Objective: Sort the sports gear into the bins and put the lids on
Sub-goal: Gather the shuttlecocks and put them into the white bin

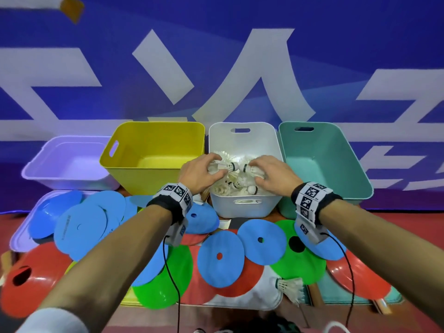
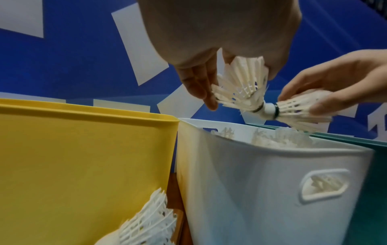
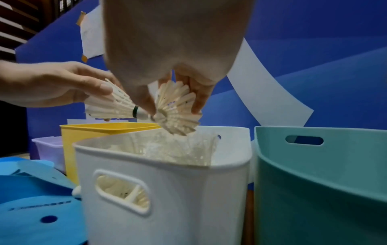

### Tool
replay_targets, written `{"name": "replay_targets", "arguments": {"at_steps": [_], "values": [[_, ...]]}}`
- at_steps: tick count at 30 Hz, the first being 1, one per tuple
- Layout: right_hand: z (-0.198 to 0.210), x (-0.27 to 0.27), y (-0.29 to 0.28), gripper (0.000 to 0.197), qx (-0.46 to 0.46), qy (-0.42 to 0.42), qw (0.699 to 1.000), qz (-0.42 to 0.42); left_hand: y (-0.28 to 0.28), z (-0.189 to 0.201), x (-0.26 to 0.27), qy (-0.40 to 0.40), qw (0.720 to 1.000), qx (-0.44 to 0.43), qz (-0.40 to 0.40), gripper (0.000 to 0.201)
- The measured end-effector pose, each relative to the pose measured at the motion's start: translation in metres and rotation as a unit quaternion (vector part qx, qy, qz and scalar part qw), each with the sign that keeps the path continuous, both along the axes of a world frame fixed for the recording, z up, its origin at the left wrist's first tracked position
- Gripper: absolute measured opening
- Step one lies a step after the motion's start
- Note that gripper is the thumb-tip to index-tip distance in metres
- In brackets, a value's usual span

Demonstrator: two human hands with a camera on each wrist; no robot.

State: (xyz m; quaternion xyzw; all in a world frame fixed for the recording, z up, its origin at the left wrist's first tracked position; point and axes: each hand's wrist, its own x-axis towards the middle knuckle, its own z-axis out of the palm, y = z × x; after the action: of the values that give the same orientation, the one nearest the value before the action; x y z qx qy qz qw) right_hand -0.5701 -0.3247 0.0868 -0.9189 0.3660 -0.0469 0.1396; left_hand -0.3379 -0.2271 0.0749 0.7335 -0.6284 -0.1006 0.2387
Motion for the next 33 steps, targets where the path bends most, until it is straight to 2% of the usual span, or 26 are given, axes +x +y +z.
{"name": "replay_targets", "arguments": {"at_steps": [3, 6, 9, 11, 13, 16, 24, 33], "values": [[0.006, 0.006, -0.022, 0.072, 0.012, 0.032, 0.999, -0.040, -0.015, 0.004, -0.002, -0.014, 1.000, 0.009, 0.012, 0.049], [0.012, 0.010, -0.037, 0.088, 0.056, 0.082, 0.991, -0.088, -0.032, 0.003, -0.005, 0.030, 0.999, 0.015, -0.003, 0.050], [0.011, 0.007, -0.037, 0.085, 0.064, 0.083, 0.989, -0.102, -0.047, -0.001, -0.010, 0.071, 0.996, 0.023, -0.056, 0.051], [0.008, 0.001, -0.034, 0.082, 0.052, 0.090, 0.989, -0.103, -0.056, -0.004, -0.014, 0.069, 0.991, 0.072, -0.090, 0.063], [0.005, -0.005, -0.033, 0.078, 0.042, 0.096, 0.989, -0.109, -0.063, -0.008, -0.015, 0.012, 0.987, 0.138, -0.077, 0.079], [0.003, -0.011, -0.031, 0.073, 0.033, 0.096, 0.988, -0.114, -0.065, -0.011, -0.015, -0.025, 0.986, 0.165, -0.019, 0.090], [-0.008, 0.010, -0.010, 0.064, 0.016, 0.083, 0.995, -0.059, -0.032, -0.015, -0.003, 0.004, 0.994, 0.105, 0.027, 0.070], [-0.027, 0.064, 0.035, 0.066, 0.006, 0.058, 0.998, 0.019, 0.054, -0.035, 0.038, 0.034, 0.995, 0.084, 0.047, 0.049]]}}
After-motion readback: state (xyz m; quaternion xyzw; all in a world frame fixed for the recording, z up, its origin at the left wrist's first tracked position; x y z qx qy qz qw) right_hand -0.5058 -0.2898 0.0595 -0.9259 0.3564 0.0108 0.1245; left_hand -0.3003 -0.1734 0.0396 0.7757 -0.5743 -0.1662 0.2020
